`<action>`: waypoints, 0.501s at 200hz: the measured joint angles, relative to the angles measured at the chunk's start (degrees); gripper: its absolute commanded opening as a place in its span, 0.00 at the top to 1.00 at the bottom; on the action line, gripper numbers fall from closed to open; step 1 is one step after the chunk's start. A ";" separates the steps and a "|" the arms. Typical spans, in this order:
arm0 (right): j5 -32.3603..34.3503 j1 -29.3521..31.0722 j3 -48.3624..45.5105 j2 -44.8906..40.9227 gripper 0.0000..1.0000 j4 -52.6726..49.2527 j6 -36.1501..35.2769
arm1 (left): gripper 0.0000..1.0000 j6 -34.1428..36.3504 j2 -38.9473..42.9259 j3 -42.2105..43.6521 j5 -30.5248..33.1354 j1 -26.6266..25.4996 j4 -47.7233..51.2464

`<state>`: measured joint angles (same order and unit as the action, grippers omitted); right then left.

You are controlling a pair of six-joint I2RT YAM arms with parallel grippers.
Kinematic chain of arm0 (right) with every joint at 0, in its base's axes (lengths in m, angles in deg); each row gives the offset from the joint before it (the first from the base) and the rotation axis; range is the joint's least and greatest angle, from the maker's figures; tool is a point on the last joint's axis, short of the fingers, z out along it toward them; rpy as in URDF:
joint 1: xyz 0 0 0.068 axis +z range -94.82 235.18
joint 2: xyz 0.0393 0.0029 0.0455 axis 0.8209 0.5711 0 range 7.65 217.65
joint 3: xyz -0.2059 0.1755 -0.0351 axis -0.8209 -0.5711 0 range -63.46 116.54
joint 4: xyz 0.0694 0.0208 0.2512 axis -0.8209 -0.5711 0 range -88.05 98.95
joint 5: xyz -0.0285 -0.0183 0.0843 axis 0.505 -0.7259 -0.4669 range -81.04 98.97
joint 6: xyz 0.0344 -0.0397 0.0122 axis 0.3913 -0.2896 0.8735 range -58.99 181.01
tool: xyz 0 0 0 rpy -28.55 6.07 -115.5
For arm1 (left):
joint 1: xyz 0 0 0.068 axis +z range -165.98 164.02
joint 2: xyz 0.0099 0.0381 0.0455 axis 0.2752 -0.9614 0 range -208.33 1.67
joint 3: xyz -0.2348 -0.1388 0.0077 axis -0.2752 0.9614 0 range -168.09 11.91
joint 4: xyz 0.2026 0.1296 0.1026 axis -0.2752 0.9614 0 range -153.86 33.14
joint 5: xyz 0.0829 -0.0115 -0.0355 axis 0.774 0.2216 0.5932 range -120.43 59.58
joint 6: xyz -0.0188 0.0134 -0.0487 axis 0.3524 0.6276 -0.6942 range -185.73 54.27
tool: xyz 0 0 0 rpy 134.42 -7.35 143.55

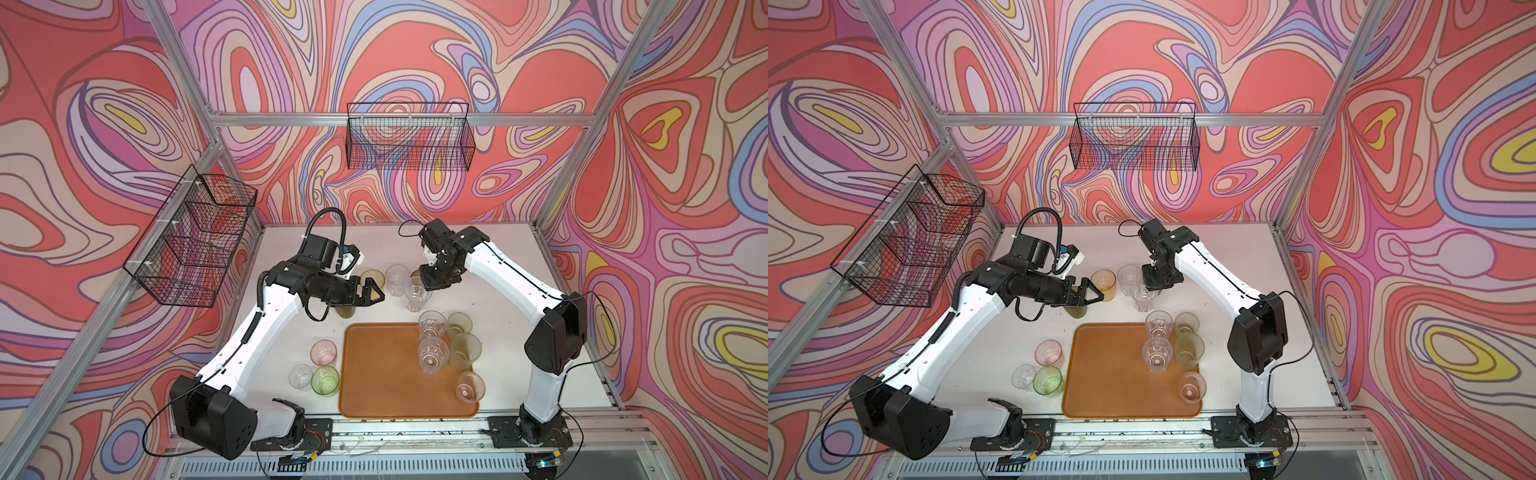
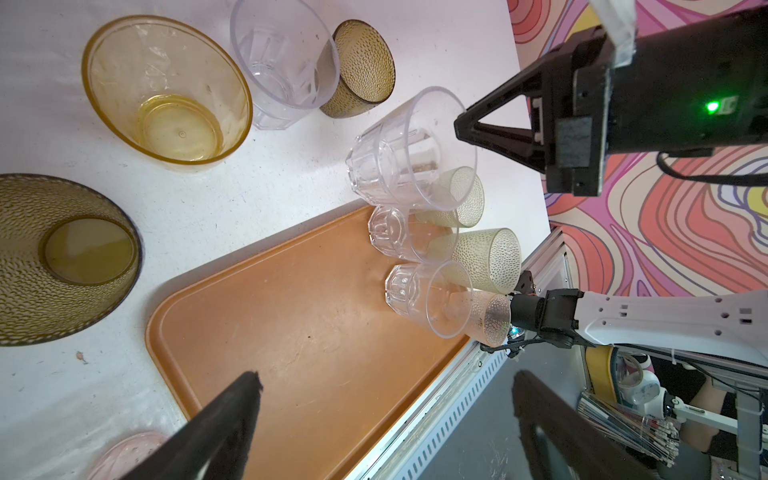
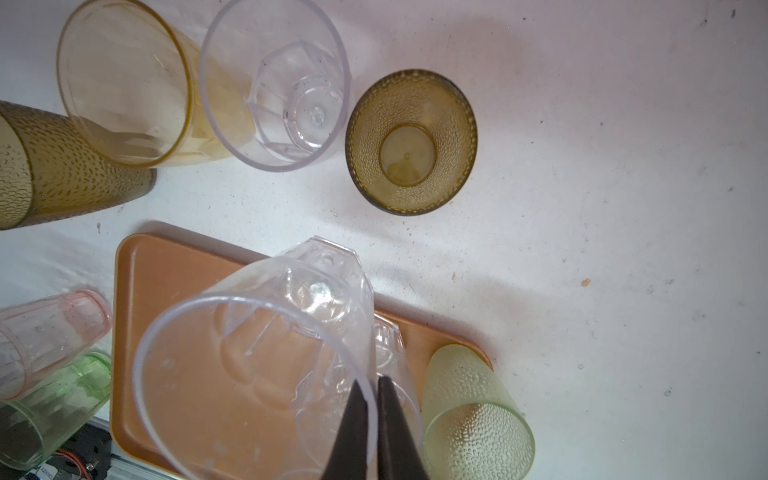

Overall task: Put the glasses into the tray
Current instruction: 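Lift the third clear glass off the table with the right gripper, then carry the held clear glass toward the tray edge nearest the robot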

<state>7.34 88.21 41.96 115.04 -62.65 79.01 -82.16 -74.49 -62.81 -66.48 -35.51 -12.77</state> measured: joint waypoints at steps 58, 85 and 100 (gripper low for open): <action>0.63 0.07 0.00 -6.95 1.00 -3.54 0.63 | 0.03 -0.35 0.00 0.00 -0.15 0.00 -0.46; 1.09 0.42 0.00 -9.57 1.00 -5.40 1.05 | 0.03 -0.35 0.00 0.00 -0.15 0.00 -0.85; 1.42 0.72 -0.04 -10.36 1.00 -6.43 1.27 | 0.03 -0.35 0.00 0.00 -0.15 0.00 -0.92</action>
<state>8.76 88.93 41.92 104.68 -69.07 80.28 -82.51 -74.49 -62.81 -66.63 -35.51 -13.68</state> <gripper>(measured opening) 0.050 0.972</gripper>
